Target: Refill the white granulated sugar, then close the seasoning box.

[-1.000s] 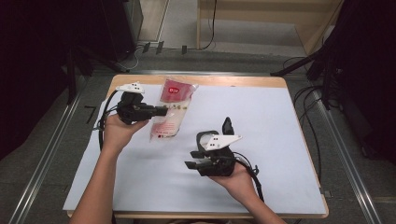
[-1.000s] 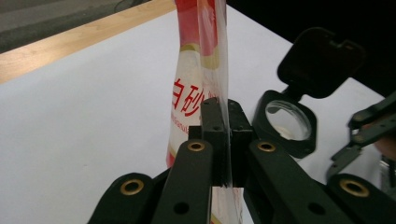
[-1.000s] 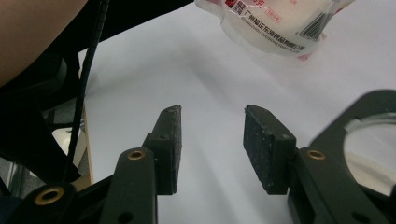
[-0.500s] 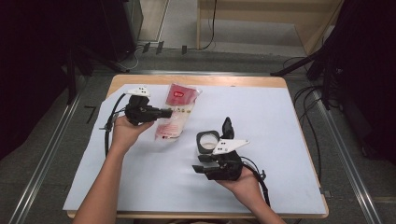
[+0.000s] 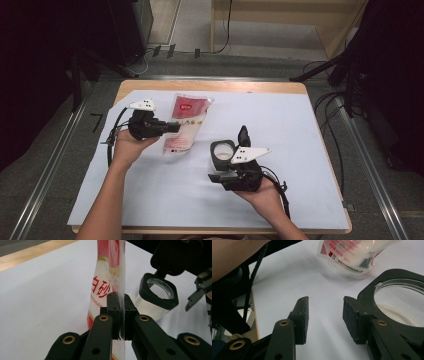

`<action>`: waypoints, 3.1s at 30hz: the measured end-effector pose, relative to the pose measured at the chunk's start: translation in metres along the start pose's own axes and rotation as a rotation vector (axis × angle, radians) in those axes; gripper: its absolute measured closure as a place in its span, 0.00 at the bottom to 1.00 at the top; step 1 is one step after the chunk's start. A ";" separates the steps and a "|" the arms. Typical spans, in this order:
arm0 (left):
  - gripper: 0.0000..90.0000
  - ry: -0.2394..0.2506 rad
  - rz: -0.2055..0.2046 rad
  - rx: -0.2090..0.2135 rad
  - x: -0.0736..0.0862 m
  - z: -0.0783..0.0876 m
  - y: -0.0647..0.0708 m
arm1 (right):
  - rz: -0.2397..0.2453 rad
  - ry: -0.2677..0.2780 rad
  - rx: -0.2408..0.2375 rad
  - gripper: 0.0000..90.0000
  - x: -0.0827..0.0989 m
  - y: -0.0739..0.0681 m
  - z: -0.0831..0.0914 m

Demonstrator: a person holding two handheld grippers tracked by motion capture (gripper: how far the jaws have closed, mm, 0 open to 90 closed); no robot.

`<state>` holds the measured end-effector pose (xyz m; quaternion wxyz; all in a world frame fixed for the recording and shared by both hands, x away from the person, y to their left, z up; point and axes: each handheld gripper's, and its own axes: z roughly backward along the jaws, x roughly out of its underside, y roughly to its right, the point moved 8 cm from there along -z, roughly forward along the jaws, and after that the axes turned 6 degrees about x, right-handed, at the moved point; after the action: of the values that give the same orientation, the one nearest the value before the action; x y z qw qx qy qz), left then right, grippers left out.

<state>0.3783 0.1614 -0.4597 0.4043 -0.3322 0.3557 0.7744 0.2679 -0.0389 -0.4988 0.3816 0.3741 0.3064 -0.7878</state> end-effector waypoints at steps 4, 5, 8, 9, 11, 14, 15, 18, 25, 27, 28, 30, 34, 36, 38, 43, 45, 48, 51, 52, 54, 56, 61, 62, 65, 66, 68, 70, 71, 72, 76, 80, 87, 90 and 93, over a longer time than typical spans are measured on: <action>0.98 0.006 0.002 -0.001 0.006 0.005 0.001 | 0.013 -0.008 0.006 0.63 0.001 0.000 0.000; 0.97 0.009 0.008 0.006 0.008 0.007 0.001 | 0.014 -0.008 0.007 0.63 0.001 0.000 0.000; 0.96 0.017 0.006 -0.002 0.012 0.013 0.002 | 0.018 -0.009 0.002 0.63 0.000 0.000 -0.002; 0.96 0.009 0.004 -0.006 0.013 0.015 0.002 | 0.020 -0.009 0.001 0.63 0.000 -0.001 -0.002; 0.96 0.016 0.007 -0.010 0.016 0.018 0.002 | 0.022 -0.013 0.000 0.63 0.000 -0.001 -0.003; 0.95 0.021 0.012 -0.004 0.018 0.021 0.002 | 0.029 -0.017 0.002 0.63 0.000 0.000 -0.005; 0.94 0.022 0.009 0.001 0.019 0.022 0.003 | 0.027 -0.019 0.002 0.63 0.000 0.000 -0.005; 0.90 0.043 0.016 0.005 0.020 0.025 0.004 | 0.028 -0.017 0.001 0.63 -0.001 0.002 -0.006; 0.79 0.031 0.037 -0.025 0.025 0.030 0.005 | 0.027 -0.017 0.010 0.63 -0.003 0.007 -0.006; 0.77 0.032 0.037 -0.033 0.025 0.030 0.006 | 0.023 -0.018 0.009 0.63 -0.003 0.008 -0.006; 0.75 0.029 0.039 -0.030 0.025 0.030 0.006 | 0.022 -0.017 0.008 0.63 -0.003 0.008 -0.006; 0.70 0.024 0.027 -0.024 0.026 0.031 0.008 | 0.020 -0.016 0.011 0.63 -0.004 0.009 -0.005; 0.59 0.029 0.007 -0.043 0.027 0.034 0.009 | 0.019 -0.015 0.016 0.65 -0.006 0.011 -0.002; 0.56 0.041 0.015 -0.039 0.026 0.037 0.009 | 0.013 -0.014 0.017 0.65 -0.006 0.012 -0.001; 0.52 0.051 0.013 -0.041 0.026 0.040 0.010 | 0.005 -0.014 0.021 0.65 -0.007 0.013 0.000; 0.47 0.036 0.032 -0.063 0.030 0.051 0.010 | -0.001 -0.018 0.031 0.68 -0.009 0.017 0.004; 0.46 0.028 0.039 -0.074 0.032 0.055 0.009 | -0.008 -0.018 0.031 0.69 -0.009 0.019 0.005; 0.45 0.021 0.052 -0.082 0.035 0.060 0.007 | -0.024 -0.020 0.031 0.73 -0.009 0.022 0.007; 0.45 0.012 0.067 -0.074 0.038 0.064 0.007 | -0.032 -0.020 0.026 0.76 -0.010 0.023 0.009; 0.45 0.004 0.064 -0.072 0.039 0.066 0.006 | -0.032 -0.019 0.024 0.78 -0.010 0.024 0.010; 0.45 -0.003 0.071 -0.081 0.041 0.068 0.005 | -0.041 -0.023 0.024 0.80 -0.011 0.025 0.012; 0.44 -0.006 0.075 -0.073 0.043 0.070 0.005 | -0.047 -0.019 0.027 0.83 -0.012 0.027 0.014; 0.43 -0.001 0.088 -0.078 0.045 0.076 0.005 | -0.060 -0.021 0.025 0.92 -0.013 0.031 0.019; 0.43 0.000 0.085 -0.085 0.045 0.077 0.004 | -0.058 -0.021 0.026 0.94 -0.014 0.032 0.020; 0.42 -0.007 0.098 -0.088 0.049 0.080 0.002 | -0.062 -0.031 0.026 1.00 -0.015 0.034 0.024; 0.42 -0.008 0.098 -0.096 0.050 0.081 0.002 | -0.067 -0.033 0.022 1.00 -0.016 0.034 0.026; 0.42 -0.012 0.107 -0.102 0.052 0.083 0.000 | -0.067 -0.027 0.029 1.00 -0.019 0.037 0.030; 0.42 -0.007 0.110 -0.104 0.053 0.083 -0.001 | -0.069 -0.022 0.034 1.00 -0.021 0.039 0.033; 0.42 -0.013 0.112 -0.109 0.054 0.084 -0.002 | -0.071 -0.021 0.039 1.00 -0.022 0.040 0.035; 0.42 -0.011 0.120 -0.108 0.055 0.084 -0.003 | -0.067 -0.019 0.041 1.00 -0.024 0.042 0.037; 0.43 -0.026 0.151 -0.131 0.061 0.083 -0.008 | -0.075 -0.011 0.053 1.00 -0.028 0.047 0.045; 0.44 -0.025 0.172 -0.159 0.065 0.080 -0.011 | -0.072 -0.012 0.067 1.00 -0.032 0.050 0.052; 0.44 -0.025 0.190 -0.181 0.071 0.078 -0.016 | -0.075 0.008 0.087 1.00 -0.041 0.057 0.068; 0.43 -0.027 0.190 -0.183 0.072 0.077 -0.017 | -0.082 0.023 0.105 1.00 -0.045 0.062 0.077; 0.42 -0.035 0.190 -0.185 0.073 0.076 -0.018 | -0.090 0.034 0.110 1.00 -0.047 0.066 0.086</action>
<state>0.3433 0.2596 -0.4838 0.3031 -0.3191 0.3055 0.8444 0.3124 -0.1215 -0.4277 0.3192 0.3938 0.2856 -0.8133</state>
